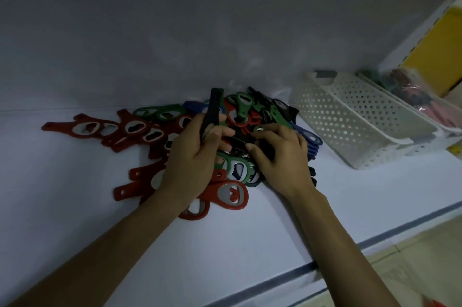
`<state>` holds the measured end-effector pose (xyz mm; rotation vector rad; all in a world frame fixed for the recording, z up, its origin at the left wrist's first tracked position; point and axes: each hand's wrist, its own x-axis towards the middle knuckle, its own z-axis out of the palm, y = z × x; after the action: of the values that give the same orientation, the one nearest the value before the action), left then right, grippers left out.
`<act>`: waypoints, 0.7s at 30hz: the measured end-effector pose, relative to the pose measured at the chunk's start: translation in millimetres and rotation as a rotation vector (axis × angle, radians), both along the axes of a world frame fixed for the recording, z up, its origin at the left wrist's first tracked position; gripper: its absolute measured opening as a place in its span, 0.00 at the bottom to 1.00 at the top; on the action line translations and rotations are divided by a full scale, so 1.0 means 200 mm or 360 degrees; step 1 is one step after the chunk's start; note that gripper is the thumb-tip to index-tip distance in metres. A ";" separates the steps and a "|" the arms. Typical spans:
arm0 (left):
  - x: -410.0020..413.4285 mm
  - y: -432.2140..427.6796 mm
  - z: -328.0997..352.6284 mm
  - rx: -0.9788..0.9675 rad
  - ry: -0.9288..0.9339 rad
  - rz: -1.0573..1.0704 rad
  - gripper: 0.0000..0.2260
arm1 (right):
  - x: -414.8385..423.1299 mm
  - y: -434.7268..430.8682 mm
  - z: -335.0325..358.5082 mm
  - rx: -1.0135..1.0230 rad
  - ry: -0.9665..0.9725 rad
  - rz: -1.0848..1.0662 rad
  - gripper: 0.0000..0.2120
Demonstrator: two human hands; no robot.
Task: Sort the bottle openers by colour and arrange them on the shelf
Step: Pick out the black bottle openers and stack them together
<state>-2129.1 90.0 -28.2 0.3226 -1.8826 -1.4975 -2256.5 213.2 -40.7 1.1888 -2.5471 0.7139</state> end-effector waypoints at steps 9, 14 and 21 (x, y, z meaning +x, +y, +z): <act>-0.01 0.03 -0.05 0.0119 0.0012 -0.0067 0.07 | 0.04 -0.06 0.06 -0.0214 0.0125 0.0068 0.07; -0.01 0.03 -0.06 0.0138 0.0023 -0.0068 0.08 | 0.06 -0.06 0.07 -0.0950 -0.0087 0.0092 0.07; 0.00 0.04 -0.04 -0.0043 -0.0003 -0.0144 0.14 | 0.14 -0.04 0.07 -0.1343 -0.1048 0.0494 0.05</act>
<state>-2129.7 98.9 -37.2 0.2291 -1.9401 -1.5302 -2228.0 204.8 -27.4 1.1284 -2.0025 2.2663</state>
